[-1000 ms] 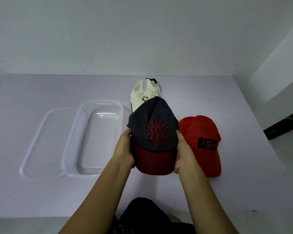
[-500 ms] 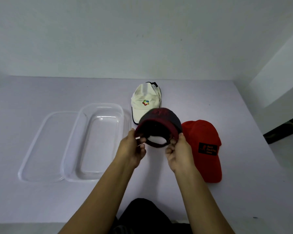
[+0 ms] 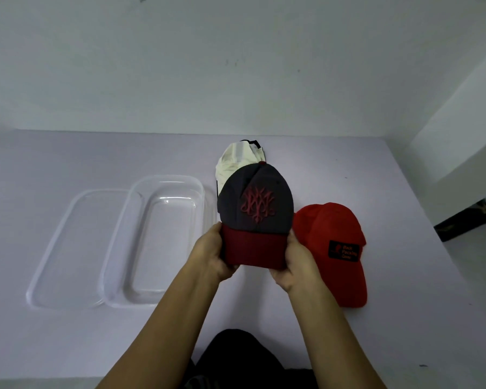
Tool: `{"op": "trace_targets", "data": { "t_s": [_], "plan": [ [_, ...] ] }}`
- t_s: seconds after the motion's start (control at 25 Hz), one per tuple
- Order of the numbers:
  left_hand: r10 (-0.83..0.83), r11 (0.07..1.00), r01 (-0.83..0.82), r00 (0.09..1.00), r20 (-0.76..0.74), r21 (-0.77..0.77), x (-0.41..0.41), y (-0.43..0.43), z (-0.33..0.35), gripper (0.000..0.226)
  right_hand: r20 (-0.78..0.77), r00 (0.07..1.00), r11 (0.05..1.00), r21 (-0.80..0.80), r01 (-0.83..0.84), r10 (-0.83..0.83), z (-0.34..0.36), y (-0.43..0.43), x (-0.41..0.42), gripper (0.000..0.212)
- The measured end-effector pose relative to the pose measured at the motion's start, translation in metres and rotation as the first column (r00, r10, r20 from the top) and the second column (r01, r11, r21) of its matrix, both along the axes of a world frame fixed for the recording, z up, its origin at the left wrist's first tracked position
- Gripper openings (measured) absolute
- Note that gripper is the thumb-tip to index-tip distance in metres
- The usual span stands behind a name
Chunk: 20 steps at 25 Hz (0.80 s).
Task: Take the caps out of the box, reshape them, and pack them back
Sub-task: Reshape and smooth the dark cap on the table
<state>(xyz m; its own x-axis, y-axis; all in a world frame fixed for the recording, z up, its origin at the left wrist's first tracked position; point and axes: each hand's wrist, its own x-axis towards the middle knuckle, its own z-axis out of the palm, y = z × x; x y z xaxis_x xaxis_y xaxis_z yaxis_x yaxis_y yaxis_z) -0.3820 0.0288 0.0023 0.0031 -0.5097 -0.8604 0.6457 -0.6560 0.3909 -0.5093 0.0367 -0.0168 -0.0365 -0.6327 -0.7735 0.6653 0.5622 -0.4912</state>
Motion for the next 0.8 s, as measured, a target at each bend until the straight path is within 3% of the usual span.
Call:
{"op": "trace_targets", "data": {
  "t_s": [0.2,0.32,0.44,0.52,0.64,0.72,0.8],
  "plan": [
    [0.020,1.000,-0.017,0.992,-0.127,0.022,-0.005,0.003,0.010,0.023,0.197,0.980,0.999,0.037,0.024,-0.031,0.014,0.001,0.000,0.025],
    [0.047,0.998,-0.050,0.996,-0.082,-0.028,-0.001,0.002,0.012,0.022,0.105,0.994,0.999,-0.043,0.022,-0.017,0.009,-0.002,-0.003,0.025],
    [0.074,0.987,-0.068,0.997,0.034,-0.149,-0.004,0.010,0.001,0.022,-0.020,1.000,0.990,-0.139,-0.003,0.001,0.000,-0.003,-0.009,0.051],
    [0.080,0.969,-0.048,0.989,0.125,-0.241,-0.012,0.017,-0.005,0.026,-0.076,0.995,0.972,-0.223,-0.079,0.064,0.000,-0.001,-0.014,0.053],
    [0.072,0.947,-0.020,0.986,0.152,-0.321,-0.015,0.024,-0.014,0.040,0.007,0.987,0.932,-0.331,-0.147,0.159,0.006,0.001,-0.021,0.049],
    [0.050,0.955,-0.019,0.994,0.097,-0.295,-0.008,0.023,-0.021,0.050,0.050,0.974,0.910,-0.371,-0.186,0.219,0.006,0.003,-0.025,0.051],
    [0.031,0.968,-0.050,0.996,-0.080,-0.245,0.003,0.013,-0.028,0.062,0.037,0.958,0.880,-0.407,-0.246,0.286,0.003,0.008,-0.026,0.054]
  ]
}}
